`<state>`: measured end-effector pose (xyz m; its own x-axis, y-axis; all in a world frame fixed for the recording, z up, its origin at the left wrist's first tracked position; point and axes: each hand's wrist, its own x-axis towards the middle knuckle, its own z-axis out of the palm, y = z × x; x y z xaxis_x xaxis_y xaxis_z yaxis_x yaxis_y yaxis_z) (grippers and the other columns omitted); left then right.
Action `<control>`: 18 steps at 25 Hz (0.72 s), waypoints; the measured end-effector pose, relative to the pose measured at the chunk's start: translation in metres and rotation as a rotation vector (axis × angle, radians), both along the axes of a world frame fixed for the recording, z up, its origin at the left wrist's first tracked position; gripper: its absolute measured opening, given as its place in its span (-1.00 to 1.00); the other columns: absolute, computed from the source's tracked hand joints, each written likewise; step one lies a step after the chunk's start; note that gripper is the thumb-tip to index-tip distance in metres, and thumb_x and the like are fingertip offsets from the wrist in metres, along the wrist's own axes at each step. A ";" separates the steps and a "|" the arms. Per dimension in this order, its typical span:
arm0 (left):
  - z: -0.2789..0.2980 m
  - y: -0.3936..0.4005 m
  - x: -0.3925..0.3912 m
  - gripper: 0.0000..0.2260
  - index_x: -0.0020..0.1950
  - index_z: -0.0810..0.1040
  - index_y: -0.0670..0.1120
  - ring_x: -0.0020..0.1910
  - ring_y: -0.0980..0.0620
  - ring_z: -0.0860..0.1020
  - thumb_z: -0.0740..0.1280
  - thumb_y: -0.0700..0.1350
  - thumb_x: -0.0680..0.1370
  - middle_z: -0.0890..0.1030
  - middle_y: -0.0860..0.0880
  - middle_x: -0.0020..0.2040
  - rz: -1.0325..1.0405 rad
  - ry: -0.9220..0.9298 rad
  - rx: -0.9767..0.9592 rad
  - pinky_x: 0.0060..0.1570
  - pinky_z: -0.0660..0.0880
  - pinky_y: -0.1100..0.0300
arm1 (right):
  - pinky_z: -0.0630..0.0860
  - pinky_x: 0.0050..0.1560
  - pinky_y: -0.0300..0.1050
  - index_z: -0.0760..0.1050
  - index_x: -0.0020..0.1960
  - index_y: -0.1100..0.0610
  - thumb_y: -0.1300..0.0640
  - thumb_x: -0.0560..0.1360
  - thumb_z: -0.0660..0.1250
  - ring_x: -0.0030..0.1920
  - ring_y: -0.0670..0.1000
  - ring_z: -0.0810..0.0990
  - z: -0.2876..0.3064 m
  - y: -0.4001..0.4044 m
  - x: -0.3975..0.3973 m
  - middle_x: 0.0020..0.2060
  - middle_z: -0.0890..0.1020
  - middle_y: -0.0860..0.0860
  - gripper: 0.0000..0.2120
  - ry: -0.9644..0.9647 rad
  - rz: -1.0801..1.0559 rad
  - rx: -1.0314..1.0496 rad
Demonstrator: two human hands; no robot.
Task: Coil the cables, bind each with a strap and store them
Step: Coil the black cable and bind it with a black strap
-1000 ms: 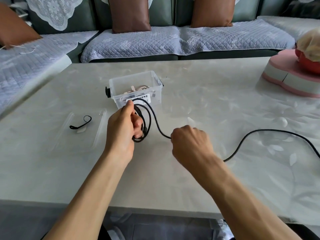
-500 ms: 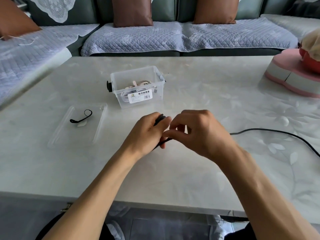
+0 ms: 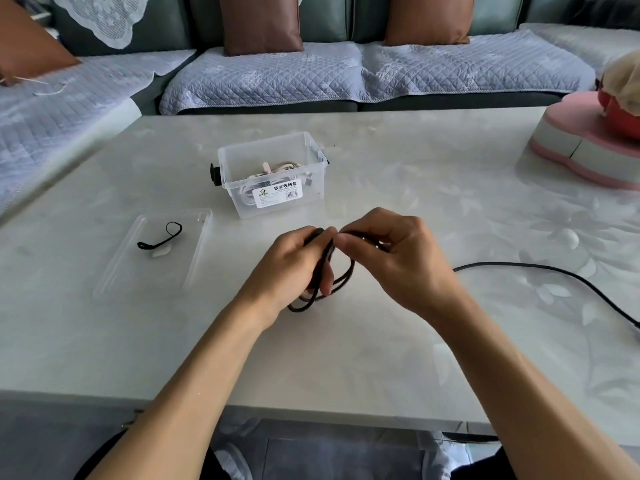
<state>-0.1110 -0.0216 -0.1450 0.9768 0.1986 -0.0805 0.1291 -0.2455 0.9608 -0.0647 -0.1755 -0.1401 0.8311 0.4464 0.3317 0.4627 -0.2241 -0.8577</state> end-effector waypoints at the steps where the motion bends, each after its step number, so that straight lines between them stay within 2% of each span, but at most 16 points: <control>1: 0.000 -0.002 0.000 -0.68 -0.21 0.43 -0.15 -0.47 -0.02 0.37 0.17 0.01 0.66 0.48 -0.07 -0.52 0.020 -0.002 -0.013 -0.46 0.26 0.21 | 0.35 -0.25 -0.38 0.64 -0.16 0.01 0.06 0.48 0.45 -0.25 -0.14 0.55 -0.002 0.002 0.001 -0.27 0.61 -0.14 -0.94 0.003 -0.045 -0.013; 3: -0.002 -0.004 0.003 -0.63 -0.31 0.41 -0.10 -0.51 0.00 0.32 0.18 0.02 0.66 0.42 -0.05 -0.54 0.122 -0.001 -0.098 -0.46 0.22 0.19 | 0.40 -0.19 -0.39 0.62 -0.08 0.02 0.02 0.46 0.47 -0.18 -0.14 0.57 -0.007 0.003 0.003 -0.17 0.62 -0.12 -0.90 -0.018 -0.155 -0.027; 5: -0.004 -0.003 0.006 -0.59 -0.37 0.38 -0.06 -0.51 -0.01 0.31 0.19 0.04 0.66 0.41 -0.04 -0.52 0.258 -0.009 -0.309 -0.39 0.19 0.12 | 0.44 -0.10 -0.35 0.57 0.02 0.07 0.05 0.42 0.49 -0.13 -0.15 0.55 -0.012 0.004 0.002 -0.09 0.58 -0.07 -0.78 -0.182 -0.305 -0.040; 7: -0.003 -0.002 0.008 -0.65 -0.30 0.38 -0.06 -0.47 0.00 0.35 0.19 0.04 0.66 0.49 -0.04 -0.50 0.357 -0.035 -0.479 -0.39 0.21 0.13 | 0.45 -0.12 -0.24 0.53 -0.05 0.12 0.09 0.42 0.48 -0.14 -0.07 0.52 -0.013 0.006 -0.001 -0.13 0.54 -0.04 -0.81 -0.298 -0.409 -0.064; 8: -0.002 -0.001 0.008 -0.68 -0.25 0.38 -0.06 -0.43 0.01 0.37 0.19 0.04 0.66 0.54 -0.03 -0.48 0.376 -0.048 -0.501 -0.40 0.23 0.17 | 0.44 -0.16 -0.18 0.52 -0.10 0.13 0.11 0.42 0.46 -0.16 -0.02 0.51 -0.013 0.008 -0.004 -0.17 0.53 -0.02 -0.84 -0.314 -0.444 -0.089; 10: 0.001 -0.001 0.007 -0.70 -0.23 0.37 -0.06 -0.40 0.02 0.39 0.19 0.03 0.66 0.61 -0.04 -0.44 0.380 -0.080 -0.483 -0.38 0.24 0.19 | 0.45 -0.18 -0.14 0.54 -0.08 0.13 0.13 0.40 0.40 -0.15 0.02 0.53 -0.013 0.011 -0.008 -0.16 0.54 -0.02 -0.87 -0.320 -0.443 -0.119; 11: 0.001 0.000 0.006 -0.70 -0.24 0.37 -0.05 -0.42 0.03 0.37 0.19 0.02 0.66 0.61 -0.04 -0.43 0.383 -0.096 -0.459 -0.37 0.22 0.18 | 0.47 -0.16 -0.18 0.55 -0.03 0.11 0.14 0.37 0.36 -0.14 0.00 0.55 -0.012 0.010 -0.009 -0.15 0.57 -0.03 -0.82 -0.273 -0.375 -0.113; 13: 0.001 0.004 0.005 -0.66 -0.30 0.35 -0.05 -0.47 0.03 0.31 0.19 0.01 0.66 0.50 -0.01 -0.49 0.404 -0.137 -0.418 -0.37 0.17 0.13 | 0.49 -0.12 -0.27 0.57 0.05 0.06 0.08 0.30 0.24 -0.14 -0.06 0.58 -0.006 0.005 -0.007 -0.17 0.64 -0.07 -0.66 -0.070 -0.159 -0.178; 15: 0.000 0.011 0.007 -0.62 -0.34 0.30 -0.06 -0.50 0.04 0.23 0.17 0.00 0.67 0.33 0.02 -0.53 0.415 -0.198 -0.401 -0.38 0.14 0.13 | 0.55 -0.10 -0.10 0.61 -0.07 0.08 -0.08 0.31 0.17 -0.15 -0.01 0.60 -0.001 0.000 -0.004 -0.26 0.66 -0.03 -0.63 0.103 -0.019 -0.379; 16: 0.001 0.013 0.007 -0.62 -0.33 0.28 -0.06 -0.50 0.04 0.21 0.16 -0.01 0.67 0.28 0.02 -0.52 0.413 -0.228 -0.374 -0.40 0.15 0.15 | 0.55 -0.13 -0.03 0.60 -0.15 0.13 -0.20 0.36 0.16 -0.18 0.03 0.59 0.000 -0.001 -0.003 -0.30 0.65 0.02 -0.56 0.131 -0.013 -0.453; 18: 0.002 0.013 0.006 -0.65 -0.30 0.28 -0.06 -0.48 0.04 0.20 0.17 -0.02 0.67 0.26 -0.01 -0.48 0.395 -0.274 -0.240 -0.42 0.17 0.17 | 0.49 -0.26 -0.11 0.53 -0.32 0.12 -0.38 0.43 0.16 -0.32 -0.03 0.54 0.000 0.000 -0.004 -0.43 0.58 -0.02 -0.43 0.101 -0.038 -0.495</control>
<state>-0.1052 -0.0085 -0.1432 0.8231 0.5624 0.0786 -0.0961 0.0015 0.9954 -0.0691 -0.1752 -0.1400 0.8669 0.4984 0.0054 0.3667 -0.6304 -0.6842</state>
